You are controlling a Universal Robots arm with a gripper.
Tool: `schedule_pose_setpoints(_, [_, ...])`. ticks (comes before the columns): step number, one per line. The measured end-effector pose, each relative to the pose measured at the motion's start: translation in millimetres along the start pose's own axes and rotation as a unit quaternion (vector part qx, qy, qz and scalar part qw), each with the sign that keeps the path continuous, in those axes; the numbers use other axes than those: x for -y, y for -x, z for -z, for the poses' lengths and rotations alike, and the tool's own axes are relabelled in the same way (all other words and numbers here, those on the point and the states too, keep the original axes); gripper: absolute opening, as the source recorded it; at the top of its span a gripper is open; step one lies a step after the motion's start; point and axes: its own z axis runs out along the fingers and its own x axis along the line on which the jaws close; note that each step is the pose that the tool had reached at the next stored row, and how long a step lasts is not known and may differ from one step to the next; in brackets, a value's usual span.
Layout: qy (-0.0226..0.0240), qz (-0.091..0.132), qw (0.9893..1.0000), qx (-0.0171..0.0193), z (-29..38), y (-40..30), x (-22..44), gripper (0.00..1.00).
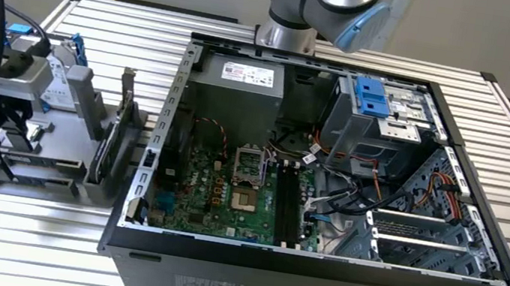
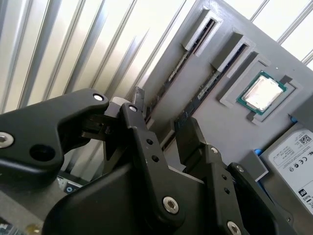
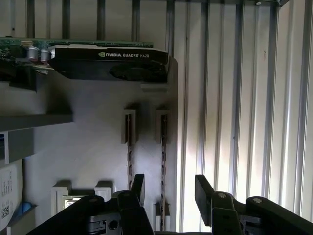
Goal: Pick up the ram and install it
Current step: 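Pick up the ram and move it above insertion slot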
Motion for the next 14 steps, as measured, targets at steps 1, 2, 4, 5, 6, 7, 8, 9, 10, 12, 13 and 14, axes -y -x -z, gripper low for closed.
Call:
schedule_pose_setpoints(1, [0.0000, 0.000, 1.0000, 0.0000, -0.3, 0.0, 0.0, 1.00])
schedule_pose_setpoints(2, [0.0000, 0.000, 1.0000, 0.0000, -0.5, -0.1, 0.1, 1.00])
schedule_pose_setpoints(4, [0.0001, 0.000, 1.0000, 0.0001, -1.1, -0.1, 0.1, 1.00])
schedule_pose_setpoints(5, [0.0000, 0.000, 1.0000, 0.0002, -1.3, -0.1, 0.1, 1.00])
schedule_pose_setpoints(6, [0.0000, 0.000, 1.0000, 0.0002, -1.6, -0.1, 0.1, 1.00])
schedule_pose_setpoints(7, [0.0000, 0.000, 1.0000, 0.0003, -1.8, 0.0, 0.0, 1.00])
schedule_pose_setpoints(8, [0.0000, 0.000, 1.0000, 0.0003, -2.0, -0.1, 0.1, 1.00])
schedule_pose_setpoints(9, [0.0000, 0.000, 1.0000, 0.0003, -2.3, -0.1, 0.0, 1.00])
schedule_pose_setpoints(10, [0.0001, 0.000, 1.0000, 0.0003, -2.6, -0.1, 0.0, 1.00])
schedule_pose_setpoints(12, [0.0001, 0.000, 1.0000, 0.0004, -3.2, -0.1, 0.0, 1.00])
schedule_pose_setpoints(13, [0.0001, 0.000, 1.0000, 0.0004, -3.4, -0.1, 0.1, 1.00])
schedule_pose_setpoints(14, [0.0001, 0.000, 1.0000, 0.0004, -3.8, -0.1, 0.0, 1.00])
